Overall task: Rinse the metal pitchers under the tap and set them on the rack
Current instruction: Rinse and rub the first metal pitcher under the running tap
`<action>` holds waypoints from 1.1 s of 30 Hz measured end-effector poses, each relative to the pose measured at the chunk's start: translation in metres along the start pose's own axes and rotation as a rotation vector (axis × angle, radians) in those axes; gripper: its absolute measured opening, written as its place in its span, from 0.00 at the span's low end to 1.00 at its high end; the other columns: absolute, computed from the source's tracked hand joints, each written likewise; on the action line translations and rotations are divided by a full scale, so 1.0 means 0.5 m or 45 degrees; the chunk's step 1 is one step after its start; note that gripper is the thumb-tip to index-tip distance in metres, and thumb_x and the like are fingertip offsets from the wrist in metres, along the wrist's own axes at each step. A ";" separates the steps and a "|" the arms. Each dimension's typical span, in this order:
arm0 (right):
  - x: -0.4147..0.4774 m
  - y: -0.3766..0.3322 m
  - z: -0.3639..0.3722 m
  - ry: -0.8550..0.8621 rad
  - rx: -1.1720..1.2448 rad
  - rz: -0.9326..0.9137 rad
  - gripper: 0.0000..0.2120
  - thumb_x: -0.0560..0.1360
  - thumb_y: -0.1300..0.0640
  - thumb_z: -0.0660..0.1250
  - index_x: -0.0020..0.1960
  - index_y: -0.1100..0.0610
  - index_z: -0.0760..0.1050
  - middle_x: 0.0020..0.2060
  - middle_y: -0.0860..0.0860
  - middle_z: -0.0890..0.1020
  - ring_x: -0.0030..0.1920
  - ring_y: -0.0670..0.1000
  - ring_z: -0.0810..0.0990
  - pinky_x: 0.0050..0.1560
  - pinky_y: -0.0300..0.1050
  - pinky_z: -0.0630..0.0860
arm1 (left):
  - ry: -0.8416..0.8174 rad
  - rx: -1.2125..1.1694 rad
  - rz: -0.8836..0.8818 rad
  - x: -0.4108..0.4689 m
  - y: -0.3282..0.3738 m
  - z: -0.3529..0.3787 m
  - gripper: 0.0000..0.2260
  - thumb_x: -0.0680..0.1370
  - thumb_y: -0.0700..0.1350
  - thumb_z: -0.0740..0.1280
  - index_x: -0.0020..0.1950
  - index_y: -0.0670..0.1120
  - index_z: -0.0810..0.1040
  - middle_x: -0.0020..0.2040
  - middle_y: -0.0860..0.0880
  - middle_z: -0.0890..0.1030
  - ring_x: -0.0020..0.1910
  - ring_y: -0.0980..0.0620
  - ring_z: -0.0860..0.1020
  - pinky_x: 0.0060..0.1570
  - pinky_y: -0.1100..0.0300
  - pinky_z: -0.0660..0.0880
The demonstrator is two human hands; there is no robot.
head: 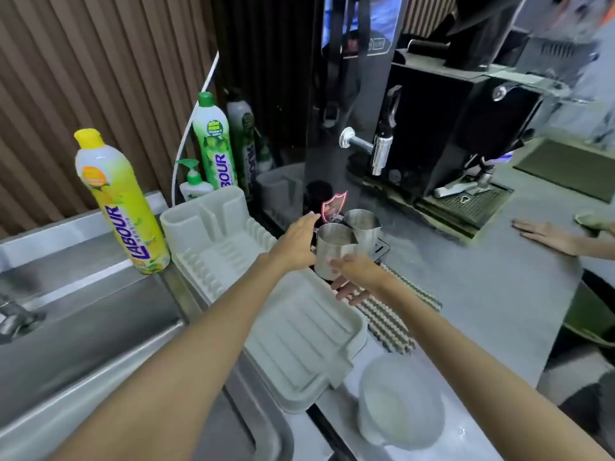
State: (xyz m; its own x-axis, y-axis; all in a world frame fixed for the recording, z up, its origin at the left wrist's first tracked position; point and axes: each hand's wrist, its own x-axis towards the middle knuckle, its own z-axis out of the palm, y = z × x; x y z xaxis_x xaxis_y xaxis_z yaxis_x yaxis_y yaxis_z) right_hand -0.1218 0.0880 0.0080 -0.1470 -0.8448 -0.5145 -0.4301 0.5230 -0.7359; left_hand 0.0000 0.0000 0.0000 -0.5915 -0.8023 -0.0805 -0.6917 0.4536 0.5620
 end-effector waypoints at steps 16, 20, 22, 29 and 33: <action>0.027 0.050 -0.007 -0.067 0.574 0.088 0.15 0.77 0.44 0.60 0.49 0.54 0.77 0.49 0.53 0.79 0.53 0.52 0.76 0.54 0.50 0.77 | -0.096 -0.549 -0.092 -0.088 0.025 0.033 0.06 0.70 0.46 0.67 0.46 0.52 0.80 0.42 0.51 0.77 0.44 0.55 0.74 0.45 0.66 0.68; 0.020 0.067 -0.020 -0.043 0.732 0.134 0.09 0.76 0.51 0.65 0.51 0.56 0.75 0.44 0.53 0.76 0.51 0.52 0.74 0.56 0.52 0.77 | -0.235 -0.659 -0.089 -0.091 0.037 0.027 0.16 0.75 0.36 0.64 0.61 0.48 0.78 0.47 0.57 0.78 0.51 0.61 0.73 0.51 0.73 0.69; 0.019 0.065 -0.024 0.009 0.742 0.124 0.08 0.76 0.56 0.66 0.52 0.59 0.74 0.45 0.53 0.76 0.53 0.53 0.73 0.59 0.54 0.76 | -0.194 -0.718 -0.082 -0.088 0.041 0.026 0.15 0.75 0.37 0.65 0.60 0.47 0.79 0.50 0.55 0.80 0.55 0.60 0.75 0.52 0.73 0.69; 0.034 0.052 -0.019 0.151 0.627 0.015 0.05 0.78 0.64 0.61 0.46 0.63 0.75 0.46 0.56 0.76 0.45 0.49 0.75 0.49 0.39 0.77 | 0.213 -0.795 -0.280 -0.086 0.021 0.042 0.14 0.74 0.36 0.65 0.57 0.48 0.79 0.56 0.50 0.79 0.58 0.53 0.76 0.51 0.66 0.71; 0.013 0.032 -0.032 0.087 0.446 -0.110 0.11 0.77 0.63 0.61 0.38 0.61 0.76 0.49 0.56 0.79 0.51 0.51 0.78 0.62 0.45 0.74 | 0.169 -0.860 -0.327 -0.097 -0.012 0.025 0.34 0.70 0.38 0.72 0.73 0.48 0.62 0.70 0.49 0.69 0.68 0.51 0.68 0.62 0.59 0.67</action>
State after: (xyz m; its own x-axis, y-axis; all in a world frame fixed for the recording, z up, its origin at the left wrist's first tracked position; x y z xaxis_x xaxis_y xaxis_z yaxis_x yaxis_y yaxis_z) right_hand -0.1437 0.0892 -0.0001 -0.1874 -0.8871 -0.4218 -0.1144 0.4462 -0.8876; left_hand 0.0279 0.0410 -0.0098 -0.3604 -0.9108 -0.2014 -0.3700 -0.0586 0.9272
